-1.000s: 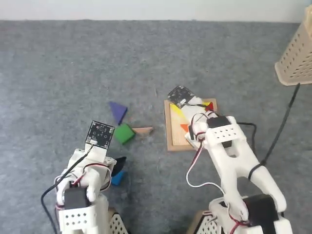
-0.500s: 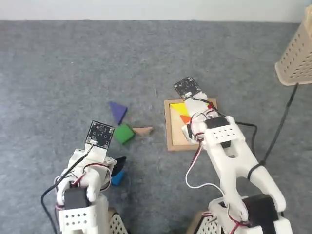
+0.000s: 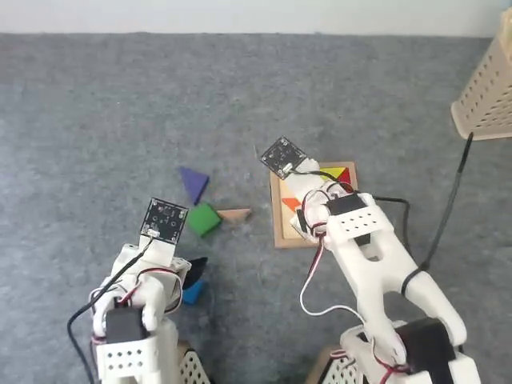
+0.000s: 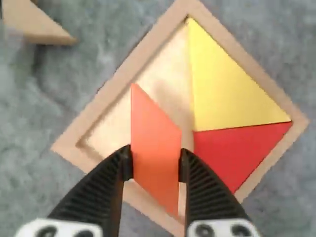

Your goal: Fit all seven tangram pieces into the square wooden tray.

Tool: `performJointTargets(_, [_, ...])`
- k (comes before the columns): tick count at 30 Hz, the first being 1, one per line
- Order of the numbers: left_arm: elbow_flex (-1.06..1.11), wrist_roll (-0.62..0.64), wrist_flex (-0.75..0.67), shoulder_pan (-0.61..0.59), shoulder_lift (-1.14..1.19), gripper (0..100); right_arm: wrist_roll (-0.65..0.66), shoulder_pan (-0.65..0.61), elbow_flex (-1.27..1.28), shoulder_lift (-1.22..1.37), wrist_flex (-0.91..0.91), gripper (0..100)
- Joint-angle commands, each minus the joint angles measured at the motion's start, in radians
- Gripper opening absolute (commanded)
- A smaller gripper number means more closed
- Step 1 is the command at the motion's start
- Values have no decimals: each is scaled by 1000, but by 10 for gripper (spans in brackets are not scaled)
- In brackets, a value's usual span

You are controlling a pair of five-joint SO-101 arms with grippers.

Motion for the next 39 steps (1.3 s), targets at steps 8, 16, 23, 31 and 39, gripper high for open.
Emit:
performJointTargets(8, [-5, -3, 0, 2, -14, 353, -130, -8, -12, -8, 1, 42])
performJointTargets(16, [-5, -3, 0, 2, -14, 353, -325, -8, -25, -8, -7, 41])
performJointTargets(23, [-5, -3, 0, 2, -14, 353, -443, -28, -51, -5, -74, 38])
performJointTargets(31, [-5, -3, 0, 2, -14, 353, -580, -79, -244, 165, 1, 37])
performJointTargets(39, [-5, -3, 0, 2, -14, 353, -664, -77, -318, 288, 2, 42])
